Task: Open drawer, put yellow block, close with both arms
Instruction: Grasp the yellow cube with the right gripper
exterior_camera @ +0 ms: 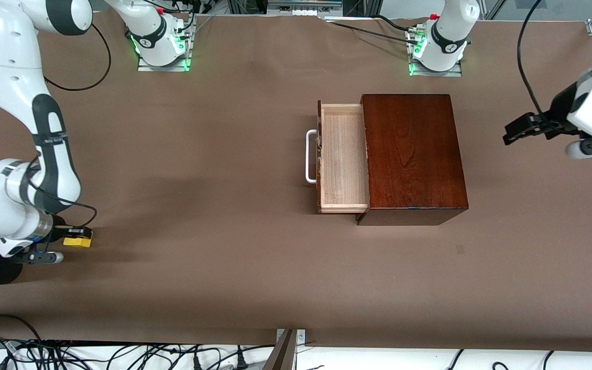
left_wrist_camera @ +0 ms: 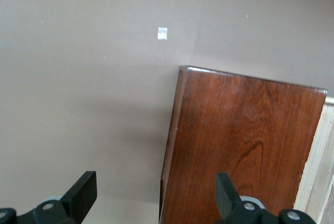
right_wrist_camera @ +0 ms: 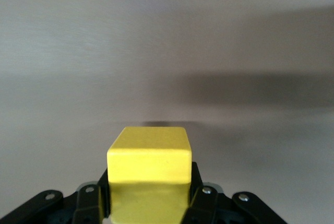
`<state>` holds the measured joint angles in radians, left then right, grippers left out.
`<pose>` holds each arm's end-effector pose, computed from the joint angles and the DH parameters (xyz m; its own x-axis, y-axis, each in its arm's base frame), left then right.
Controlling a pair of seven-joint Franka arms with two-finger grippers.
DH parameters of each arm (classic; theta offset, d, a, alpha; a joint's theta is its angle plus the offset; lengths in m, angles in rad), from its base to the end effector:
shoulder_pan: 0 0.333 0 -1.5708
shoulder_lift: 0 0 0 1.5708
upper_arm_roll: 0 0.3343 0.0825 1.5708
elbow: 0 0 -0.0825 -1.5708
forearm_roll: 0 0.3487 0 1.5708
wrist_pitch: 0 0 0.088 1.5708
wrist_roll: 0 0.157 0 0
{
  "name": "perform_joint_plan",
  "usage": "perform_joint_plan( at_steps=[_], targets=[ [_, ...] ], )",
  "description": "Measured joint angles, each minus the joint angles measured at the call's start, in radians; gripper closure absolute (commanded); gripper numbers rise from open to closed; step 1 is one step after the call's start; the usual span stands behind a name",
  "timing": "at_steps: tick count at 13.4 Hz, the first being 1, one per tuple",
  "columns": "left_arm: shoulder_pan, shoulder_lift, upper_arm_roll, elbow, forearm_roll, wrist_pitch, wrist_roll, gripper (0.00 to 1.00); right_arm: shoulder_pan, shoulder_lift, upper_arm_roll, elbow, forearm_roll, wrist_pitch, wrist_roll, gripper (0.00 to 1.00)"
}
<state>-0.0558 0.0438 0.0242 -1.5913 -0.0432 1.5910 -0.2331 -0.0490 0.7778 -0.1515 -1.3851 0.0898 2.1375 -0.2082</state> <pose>0.5309 -0.0237 0.5627 0.9782 0.2009 -0.0526 0.2026 -0.9788 0.0307 0.7042 -0.1148 0.2321 0.9998 0.0006 -0.0223 0.0012 -0.9996 0.0272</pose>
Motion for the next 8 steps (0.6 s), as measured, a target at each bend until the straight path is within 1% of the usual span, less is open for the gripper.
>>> perform_joint_plan(
  at_steps=[2, 4, 6, 8],
  targets=[
    [0.005, 0.0, 0.001, 0.011, 0.0, 0.002, 0.0, 0.0, 0.025, -0.116, 0.003, 0.027, 0.0, -0.15, 0.0, 1.0],
    [0.005, 0.001, -0.001, 0.016, 0.0, 0.006, 0.0, 0.0, 0.061, -0.247, 0.003, 0.031, -0.005, -0.301, 0.024, 1.0],
    [0.005, 0.003, -0.001, 0.018, 0.0, 0.009, 0.0, 0.0, 0.104, -0.347, 0.007, 0.028, -0.009, -0.425, 0.132, 1.0],
    [0.005, 0.004, -0.001, 0.018, 0.0, 0.012, 0.0, 0.0, 0.172, -0.402, 0.012, 0.019, -0.009, -0.509, 0.321, 1.0]
  ],
)
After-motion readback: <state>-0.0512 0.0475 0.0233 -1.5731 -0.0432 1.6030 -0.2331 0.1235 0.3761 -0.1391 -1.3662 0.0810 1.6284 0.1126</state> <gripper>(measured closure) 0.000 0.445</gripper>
